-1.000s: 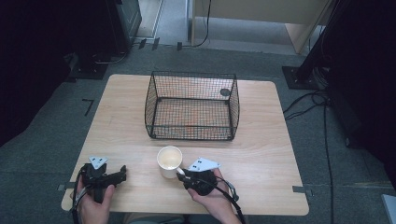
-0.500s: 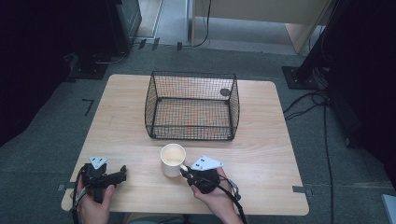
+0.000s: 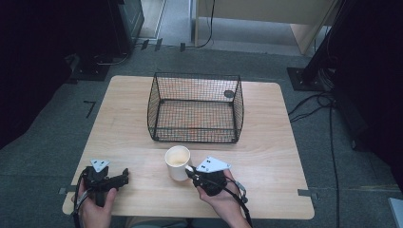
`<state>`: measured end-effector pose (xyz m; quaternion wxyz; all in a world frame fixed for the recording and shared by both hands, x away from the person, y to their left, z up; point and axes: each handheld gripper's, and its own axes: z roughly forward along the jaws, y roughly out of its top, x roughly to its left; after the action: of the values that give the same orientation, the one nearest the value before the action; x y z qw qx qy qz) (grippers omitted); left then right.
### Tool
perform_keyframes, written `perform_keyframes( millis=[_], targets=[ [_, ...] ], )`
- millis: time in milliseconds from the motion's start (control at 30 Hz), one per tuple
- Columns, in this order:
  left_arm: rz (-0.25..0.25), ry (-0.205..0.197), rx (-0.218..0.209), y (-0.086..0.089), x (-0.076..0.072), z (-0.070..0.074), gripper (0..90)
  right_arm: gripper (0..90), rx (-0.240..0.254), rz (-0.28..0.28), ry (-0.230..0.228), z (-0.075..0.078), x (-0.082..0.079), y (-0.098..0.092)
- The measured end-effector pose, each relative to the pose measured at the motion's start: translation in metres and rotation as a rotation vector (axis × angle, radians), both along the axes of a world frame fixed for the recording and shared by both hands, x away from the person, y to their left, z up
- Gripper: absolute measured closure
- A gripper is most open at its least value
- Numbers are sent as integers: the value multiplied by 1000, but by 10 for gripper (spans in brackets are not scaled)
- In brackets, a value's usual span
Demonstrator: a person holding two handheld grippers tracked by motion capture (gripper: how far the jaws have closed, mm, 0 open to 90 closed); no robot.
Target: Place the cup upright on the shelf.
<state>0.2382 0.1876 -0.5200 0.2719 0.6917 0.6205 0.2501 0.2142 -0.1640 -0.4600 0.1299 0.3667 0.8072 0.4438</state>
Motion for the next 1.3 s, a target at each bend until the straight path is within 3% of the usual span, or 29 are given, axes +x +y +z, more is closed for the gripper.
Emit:
perform_keyframes(
  millis=[667,1300],
  targets=[
    [0,0,0,0,0,0,0,807,41,1,-37,49,6,-22],
    [0,1,-1,0,0,0,0,807,59,-32,-120,92,16,-37]
  ],
)
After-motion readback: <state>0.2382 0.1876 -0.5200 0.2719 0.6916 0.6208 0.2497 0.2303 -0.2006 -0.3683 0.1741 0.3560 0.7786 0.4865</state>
